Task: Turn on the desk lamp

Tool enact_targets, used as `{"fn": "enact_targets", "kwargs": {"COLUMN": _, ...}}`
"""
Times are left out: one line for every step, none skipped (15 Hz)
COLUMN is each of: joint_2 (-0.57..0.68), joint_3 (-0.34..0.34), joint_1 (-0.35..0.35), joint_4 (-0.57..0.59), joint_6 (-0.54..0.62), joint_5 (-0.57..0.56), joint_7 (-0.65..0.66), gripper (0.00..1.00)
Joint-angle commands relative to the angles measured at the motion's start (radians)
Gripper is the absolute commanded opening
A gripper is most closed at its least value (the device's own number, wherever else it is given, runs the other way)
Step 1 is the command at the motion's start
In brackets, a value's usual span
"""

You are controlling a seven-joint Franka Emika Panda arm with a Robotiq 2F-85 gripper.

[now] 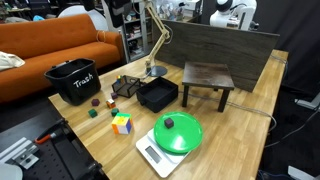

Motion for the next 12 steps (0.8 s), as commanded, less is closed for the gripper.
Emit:
{"fn": "enact_targets", "kwargs": {"joint_2": 0.008, "joint_3": 0.022, "joint_1": -0.026, "joint_4": 0.002, "joint_6": -0.003, "joint_5": 0.019, "joint_7": -0.016, "gripper": 1.00}}
{"fn": "enact_targets", "kwargs": {"joint_2": 0.010, "joint_3": 0.032, "joint_1": -0.027, "joint_4": 0.003, "joint_6": 0.005, "joint_5": 0.010, "joint_7": -0.011, "gripper": 1.00}}
{"fn": "enact_targets", "kwargs": {"joint_2": 0.012, "joint_3": 0.041, "joint_1": -0.025, "joint_4": 0.005, "joint_6": 0.011, "joint_5": 0.009, "joint_7": -0.005, "gripper": 1.00}}
{"fn": "enact_targets", "kwargs": {"joint_2": 0.016, "joint_3": 0.059, "joint_1": -0.021, "joint_4": 0.009, "joint_6": 0.016, "joint_5": -0.002, "joint_7": -0.003, "gripper": 1.00}}
{"fn": "enact_targets", "kwargs": {"joint_2": 0.020, "joint_3": 0.079, "joint_1": -0.016, "joint_4": 0.014, "joint_6": 0.022, "joint_5": -0.010, "joint_7": -0.001, "gripper": 1.00}}
{"fn": "enact_targets", "kwargs": {"joint_2": 0.026, "joint_3": 0.103, "joint_1": -0.010, "joint_4": 0.020, "joint_6": 0.031, "joint_5": -0.019, "joint_7": 0.002, "gripper": 1.00}}
{"fn": "enact_targets", "kwargs": {"joint_2": 0.034, "joint_3": 0.129, "joint_1": -0.004, "joint_4": 0.028, "joint_6": 0.042, "joint_5": -0.032, "joint_7": 0.005, "gripper": 1.00}}
{"fn": "enact_targets", "kwargs": {"joint_2": 0.043, "joint_3": 0.156, "joint_1": 0.002, "joint_4": 0.035, "joint_6": 0.052, "joint_5": -0.043, "joint_7": 0.008, "gripper": 1.00}}
{"fn": "enact_targets", "kwargs": {"joint_2": 0.061, "joint_3": 0.189, "joint_1": 0.011, "joint_4": 0.047, "joint_6": 0.065, "joint_5": -0.061, "joint_7": 0.015, "gripper": 1.00}}
{"fn": "enact_targets", "kwargs": {"joint_2": 0.078, "joint_3": 0.206, "joint_1": 0.030, "joint_4": 0.059, "joint_6": 0.080, "joint_5": -0.055, "joint_7": 0.011, "gripper": 1.00}}
{"fn": "enact_targets", "kwargs": {"joint_2": 0.107, "joint_3": 0.212, "joint_1": 0.056, "joint_4": 0.073, "joint_6": 0.106, "joint_5": -0.036, "joint_7": -0.001, "gripper": 1.00}}
{"fn": "enact_targets", "kwargs": {"joint_2": 0.135, "joint_3": 0.222, "joint_1": 0.069, "joint_4": 0.087, "joint_6": 0.126, "joint_5": -0.036, "joint_7": -0.010, "gripper": 1.00}}
